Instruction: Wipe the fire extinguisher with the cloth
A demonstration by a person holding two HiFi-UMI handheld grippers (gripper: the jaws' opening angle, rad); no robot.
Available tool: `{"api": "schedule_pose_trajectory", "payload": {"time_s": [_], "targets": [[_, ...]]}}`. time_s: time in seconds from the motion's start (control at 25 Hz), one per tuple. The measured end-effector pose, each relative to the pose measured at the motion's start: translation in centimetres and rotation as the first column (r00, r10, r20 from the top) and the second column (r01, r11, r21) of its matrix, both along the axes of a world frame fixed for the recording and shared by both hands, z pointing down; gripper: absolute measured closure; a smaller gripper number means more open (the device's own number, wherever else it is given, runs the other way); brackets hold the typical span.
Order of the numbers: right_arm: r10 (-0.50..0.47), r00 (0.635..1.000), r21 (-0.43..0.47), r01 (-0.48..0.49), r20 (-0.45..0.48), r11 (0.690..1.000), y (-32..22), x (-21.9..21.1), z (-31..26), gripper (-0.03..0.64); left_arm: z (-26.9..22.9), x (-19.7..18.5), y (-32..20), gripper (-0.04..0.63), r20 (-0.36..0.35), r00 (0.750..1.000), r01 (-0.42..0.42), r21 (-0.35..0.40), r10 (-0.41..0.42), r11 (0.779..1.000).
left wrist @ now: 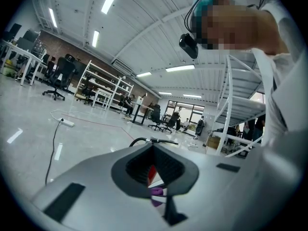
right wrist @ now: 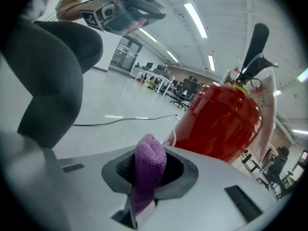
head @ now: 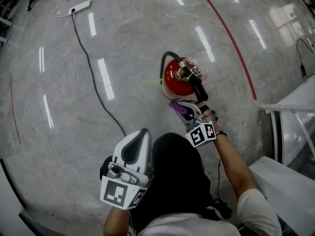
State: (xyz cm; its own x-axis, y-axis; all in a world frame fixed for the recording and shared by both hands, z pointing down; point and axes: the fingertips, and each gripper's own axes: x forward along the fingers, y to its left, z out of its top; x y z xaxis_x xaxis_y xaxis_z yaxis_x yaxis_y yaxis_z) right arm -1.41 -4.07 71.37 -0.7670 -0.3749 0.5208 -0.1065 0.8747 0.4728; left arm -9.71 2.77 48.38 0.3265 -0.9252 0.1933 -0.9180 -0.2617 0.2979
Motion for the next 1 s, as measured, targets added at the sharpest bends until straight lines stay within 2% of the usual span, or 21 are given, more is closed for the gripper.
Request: {"api": "schedule_pose_trajectory", "payload": {"time_s": [0.36, 0.84, 0.92, 1.0], "targets": [[0.004, 0.998, -0.094, -0.009, -0.061, 0.996, -0.3, 0.0, 5.8, 0.549, 0.3, 0.2, 0.3, 0.592, -0.012, 1.000, -0.007, -0.010, 0.006, 1.000], [-0.030, 0.979, -0.227, -0.017, -0.201, 0.974, 2.1, 0.1, 13.5, 0.549, 0.4, -1.4, 0.5, 0.592, -0.004, 1.000, 0.020, 0.000, -0.020, 1.000], [-0.009, 0.979, -0.244, -0.043, -0.205, 0.969, 2.2, 0.2, 13.6, 0.549, 0.6, -1.6, 0.5, 0.592, -0.013, 1.000, 0.022, -0.006, -0.022, 1.000], [0.065, 0.983, -0.267, -0.110, -0.171, 0.957, 1.7, 0.5, 12.2, 0.549, 0.7, -1.9, 0.5, 0.592, -0.026, 0.999, 0.028, -0.011, -0.028, 1.000]]}}
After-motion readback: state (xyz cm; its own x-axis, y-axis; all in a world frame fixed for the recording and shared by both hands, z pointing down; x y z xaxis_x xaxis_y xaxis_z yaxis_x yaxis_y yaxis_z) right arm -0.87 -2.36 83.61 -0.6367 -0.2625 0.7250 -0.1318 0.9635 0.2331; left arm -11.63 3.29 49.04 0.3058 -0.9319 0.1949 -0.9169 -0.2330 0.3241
